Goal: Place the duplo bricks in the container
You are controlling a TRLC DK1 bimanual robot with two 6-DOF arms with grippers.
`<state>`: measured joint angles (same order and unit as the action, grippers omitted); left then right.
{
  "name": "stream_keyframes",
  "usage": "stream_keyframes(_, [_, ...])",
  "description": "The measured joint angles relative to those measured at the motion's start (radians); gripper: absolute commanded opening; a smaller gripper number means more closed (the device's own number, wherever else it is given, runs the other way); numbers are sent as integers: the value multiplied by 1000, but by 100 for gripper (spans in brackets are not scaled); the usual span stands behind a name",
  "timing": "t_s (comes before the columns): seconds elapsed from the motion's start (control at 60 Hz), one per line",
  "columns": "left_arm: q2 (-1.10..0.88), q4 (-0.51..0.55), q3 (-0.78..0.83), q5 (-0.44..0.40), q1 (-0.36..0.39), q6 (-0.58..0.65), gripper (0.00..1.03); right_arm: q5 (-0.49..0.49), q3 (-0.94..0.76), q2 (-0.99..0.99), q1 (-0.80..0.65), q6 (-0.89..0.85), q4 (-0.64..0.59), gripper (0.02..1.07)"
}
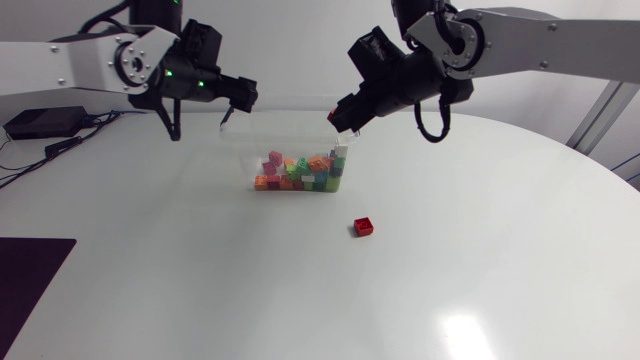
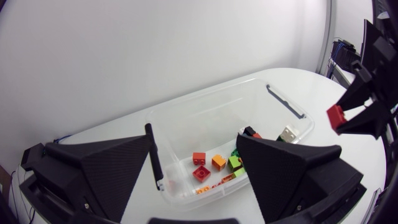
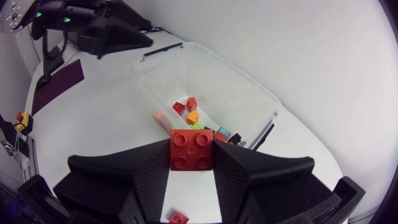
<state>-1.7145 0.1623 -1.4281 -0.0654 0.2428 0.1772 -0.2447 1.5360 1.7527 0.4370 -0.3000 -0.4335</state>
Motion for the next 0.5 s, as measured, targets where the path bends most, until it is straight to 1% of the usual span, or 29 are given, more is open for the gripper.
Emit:
stream_keyframes(0.217, [248, -4, 179, -13, -6, 32, 99, -6, 154, 155, 0, 32, 45, 37])
stream_keyframes(0.4, [351, -4, 293, -32, 13, 44, 99, -5, 320, 296, 0, 51, 64, 38])
stream_keyframes(0.433, [360, -4, 310, -35, 24, 53, 99, -3, 346, 319, 0, 55, 64, 43])
stream_keyframes(0.5, [373, 6, 340, -44, 56, 76, 99, 14, 396, 366, 2, 58, 66, 70])
